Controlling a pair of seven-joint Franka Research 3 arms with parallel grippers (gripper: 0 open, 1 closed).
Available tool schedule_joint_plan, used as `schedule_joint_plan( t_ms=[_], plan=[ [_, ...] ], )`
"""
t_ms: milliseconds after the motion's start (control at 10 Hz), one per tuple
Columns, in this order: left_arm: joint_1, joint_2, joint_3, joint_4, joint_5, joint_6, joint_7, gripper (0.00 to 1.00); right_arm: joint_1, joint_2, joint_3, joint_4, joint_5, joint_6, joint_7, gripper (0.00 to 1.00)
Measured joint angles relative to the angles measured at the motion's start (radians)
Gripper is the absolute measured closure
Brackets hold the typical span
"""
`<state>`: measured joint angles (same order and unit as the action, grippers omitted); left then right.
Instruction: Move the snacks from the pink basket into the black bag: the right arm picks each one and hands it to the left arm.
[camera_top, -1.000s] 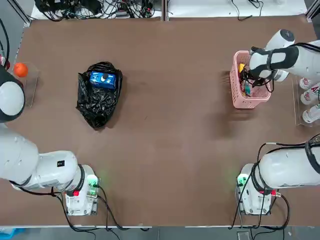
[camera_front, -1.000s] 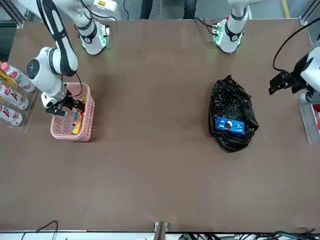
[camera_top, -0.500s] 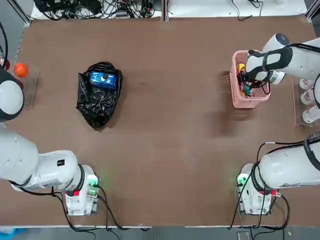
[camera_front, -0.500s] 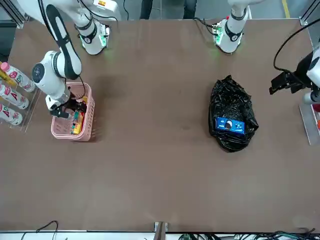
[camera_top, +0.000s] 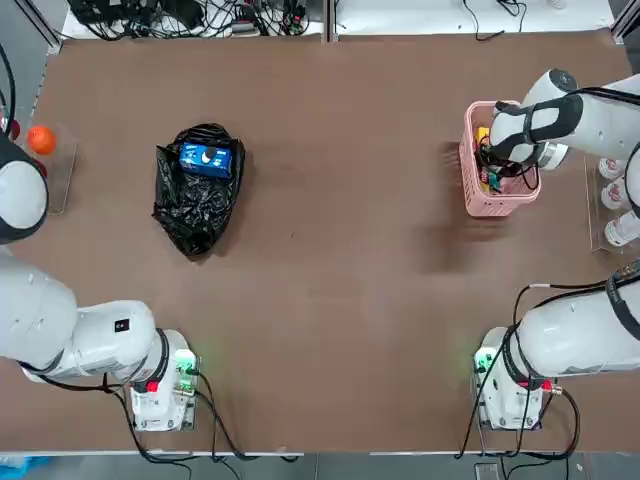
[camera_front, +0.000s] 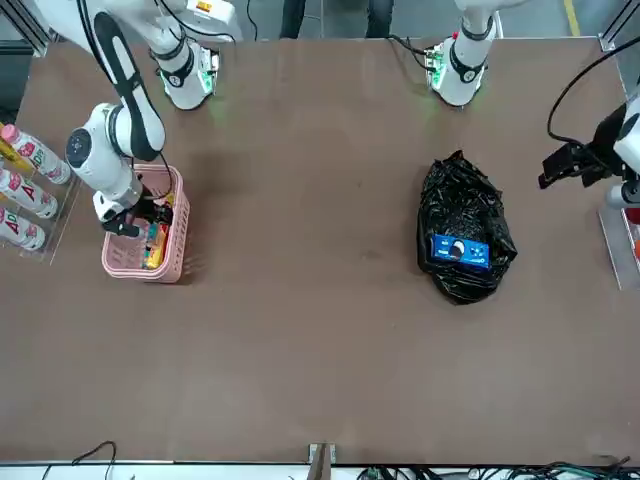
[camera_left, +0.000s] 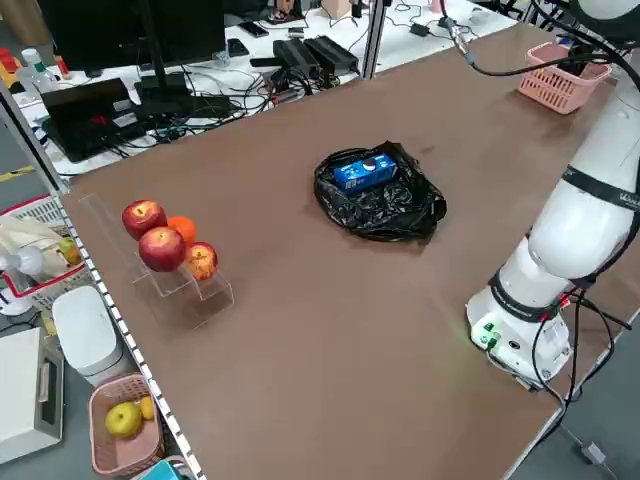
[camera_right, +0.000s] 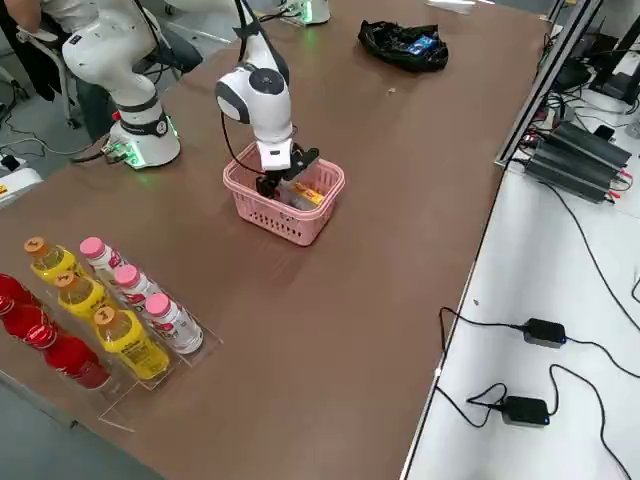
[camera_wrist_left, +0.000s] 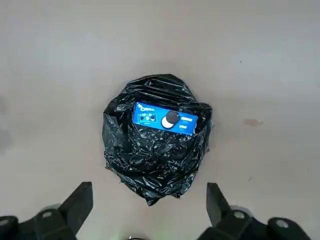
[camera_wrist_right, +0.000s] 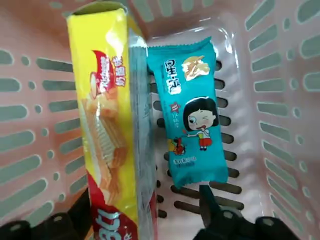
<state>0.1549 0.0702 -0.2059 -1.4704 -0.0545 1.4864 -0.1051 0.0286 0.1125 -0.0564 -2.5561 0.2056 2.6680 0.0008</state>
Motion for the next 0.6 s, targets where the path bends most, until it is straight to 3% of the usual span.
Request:
schedule_joint_plan(
  t_ms=[200,500,600],
  plan=[
    [0.000,0.000,0.002,0.000,0.000,0.003,0.000,0.00,0.002,0.000,0.002,0.000,0.004,0.000,0.000,0.28],
    [0.000,0.000,0.002,0.012,0.012,0.004,0.002,0.00,0.012,0.000,0.004,0.001,0.005,0.001,0.000,0.41],
    [0.000,0.000,0.002,0.018,0.016,0.003,0.002,0.00,0.014,0.000,0.004,0.001,0.006,0.001,0.000,0.52]
  ],
)
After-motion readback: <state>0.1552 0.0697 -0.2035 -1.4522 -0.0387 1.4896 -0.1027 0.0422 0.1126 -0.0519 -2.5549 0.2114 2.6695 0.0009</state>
